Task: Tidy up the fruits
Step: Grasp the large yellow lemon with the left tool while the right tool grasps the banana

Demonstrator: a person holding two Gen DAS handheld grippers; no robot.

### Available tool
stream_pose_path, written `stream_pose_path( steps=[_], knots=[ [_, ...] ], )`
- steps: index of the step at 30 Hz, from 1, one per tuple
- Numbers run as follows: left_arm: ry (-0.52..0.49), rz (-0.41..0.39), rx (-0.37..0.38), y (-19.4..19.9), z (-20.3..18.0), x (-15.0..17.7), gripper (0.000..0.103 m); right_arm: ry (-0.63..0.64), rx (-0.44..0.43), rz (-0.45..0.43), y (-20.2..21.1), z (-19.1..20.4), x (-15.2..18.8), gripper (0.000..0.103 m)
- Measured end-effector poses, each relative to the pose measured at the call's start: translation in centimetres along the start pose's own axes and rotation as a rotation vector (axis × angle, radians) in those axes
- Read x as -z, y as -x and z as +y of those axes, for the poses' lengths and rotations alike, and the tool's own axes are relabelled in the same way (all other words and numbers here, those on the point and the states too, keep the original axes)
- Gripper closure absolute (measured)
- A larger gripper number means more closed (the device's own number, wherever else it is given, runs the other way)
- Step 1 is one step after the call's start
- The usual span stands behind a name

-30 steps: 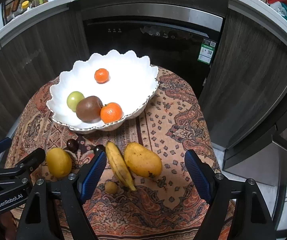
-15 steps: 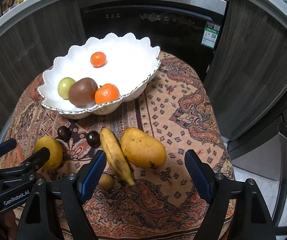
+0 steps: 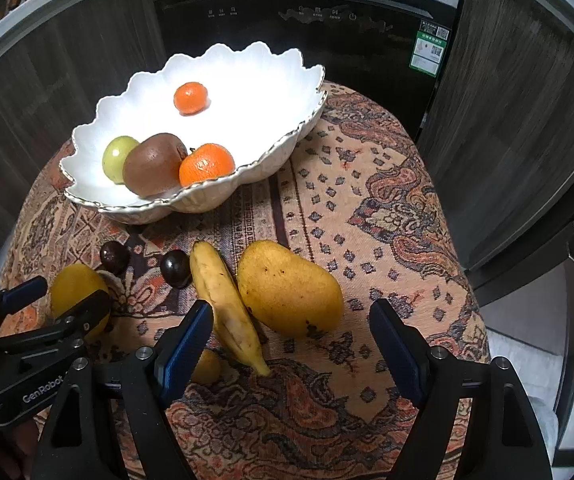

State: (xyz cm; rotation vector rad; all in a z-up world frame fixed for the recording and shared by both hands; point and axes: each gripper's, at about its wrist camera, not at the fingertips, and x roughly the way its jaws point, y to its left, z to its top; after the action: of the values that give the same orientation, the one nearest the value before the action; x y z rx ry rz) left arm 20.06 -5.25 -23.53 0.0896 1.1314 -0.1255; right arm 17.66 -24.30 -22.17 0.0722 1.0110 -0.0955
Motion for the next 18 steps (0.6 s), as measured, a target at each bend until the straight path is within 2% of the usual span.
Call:
stream_pose_path(
  steps=[6, 18],
  knots=[
    [-0.001, 0.030, 0.034, -1.2, -0.1, 0.1, 0.043, -0.002, 0.001, 0.012, -0.7, -0.2, 0.1, 0.022],
    [0.002, 0.025, 0.057, -0.6, 0.2, 0.4, 0.044, 0.006, 0.006, 0.002, 0.0, -0.2, 0.3, 0.022]
  ],
)
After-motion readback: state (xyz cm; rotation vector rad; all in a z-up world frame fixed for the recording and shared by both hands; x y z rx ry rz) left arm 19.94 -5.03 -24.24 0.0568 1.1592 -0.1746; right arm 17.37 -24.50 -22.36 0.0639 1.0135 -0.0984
